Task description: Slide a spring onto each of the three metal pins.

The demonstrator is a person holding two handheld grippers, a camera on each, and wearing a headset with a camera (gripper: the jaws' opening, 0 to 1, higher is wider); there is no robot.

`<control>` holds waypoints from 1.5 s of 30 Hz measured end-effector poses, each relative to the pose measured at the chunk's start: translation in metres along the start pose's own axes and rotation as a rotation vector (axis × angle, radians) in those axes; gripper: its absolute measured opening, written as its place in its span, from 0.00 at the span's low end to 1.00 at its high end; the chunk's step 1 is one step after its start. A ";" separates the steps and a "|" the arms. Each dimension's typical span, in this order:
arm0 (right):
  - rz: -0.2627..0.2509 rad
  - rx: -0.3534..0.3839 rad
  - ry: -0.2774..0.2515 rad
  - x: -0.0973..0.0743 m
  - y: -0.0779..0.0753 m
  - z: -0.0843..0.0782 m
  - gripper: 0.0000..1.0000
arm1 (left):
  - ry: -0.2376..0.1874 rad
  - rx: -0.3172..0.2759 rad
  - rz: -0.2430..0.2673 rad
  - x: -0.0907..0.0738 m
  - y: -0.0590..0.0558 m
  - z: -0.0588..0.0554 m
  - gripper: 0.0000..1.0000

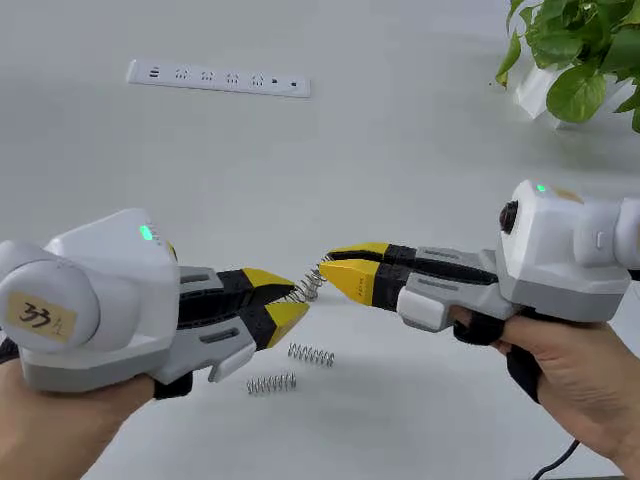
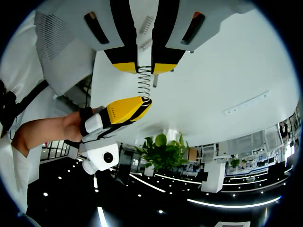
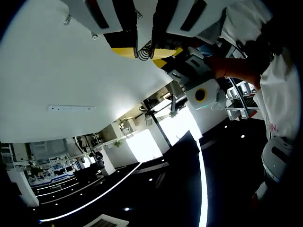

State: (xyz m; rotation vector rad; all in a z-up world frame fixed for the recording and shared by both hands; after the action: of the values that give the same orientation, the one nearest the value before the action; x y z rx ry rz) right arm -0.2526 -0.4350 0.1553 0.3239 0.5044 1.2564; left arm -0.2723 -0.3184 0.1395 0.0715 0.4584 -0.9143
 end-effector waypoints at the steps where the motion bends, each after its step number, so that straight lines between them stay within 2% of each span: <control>1: 0.001 -0.005 0.004 0.001 0.002 0.000 0.06 | 0.001 0.000 -0.001 0.000 0.000 0.000 0.07; 9: 0.001 -0.062 0.047 0.004 0.008 0.003 0.06 | 0.002 -0.002 -0.008 0.001 -0.001 0.000 0.07; 18: 0.000 -0.172 0.128 0.008 0.016 0.007 0.06 | 0.007 0.001 -0.013 0.002 -0.002 -0.001 0.07; 20: 0.001 -0.196 0.143 0.006 0.013 0.006 0.06 | 0.006 -0.001 -0.015 0.002 -0.003 -0.001 0.07; 30: 0.005 -0.323 0.238 0.006 0.020 0.012 0.06 | 0.010 0.006 -0.028 0.004 -0.005 -0.001 0.07; 35: 0.014 -0.351 0.256 0.009 0.023 0.013 0.06 | 0.010 0.010 -0.036 0.005 -0.005 0.000 0.07; 45: 0.022 -0.363 0.273 0.008 0.023 0.015 0.07 | 0.007 0.019 -0.040 0.005 -0.006 0.000 0.07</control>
State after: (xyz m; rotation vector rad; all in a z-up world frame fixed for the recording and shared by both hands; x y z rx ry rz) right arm -0.2621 -0.4199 0.1781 -0.1497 0.4928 1.3929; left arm -0.2747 -0.3256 0.1382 0.0834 0.4590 -0.9582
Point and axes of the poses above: the centre of the closed fingertips' face, and the gripper's own axes: x roughly forward along the fingers, y roughly to its left, z roughly out of its top, the point moved 6 cm from there along -x, roughly backward along the fingers, and after that the axes turned 8 degrees about z, right-handed, at the moved point
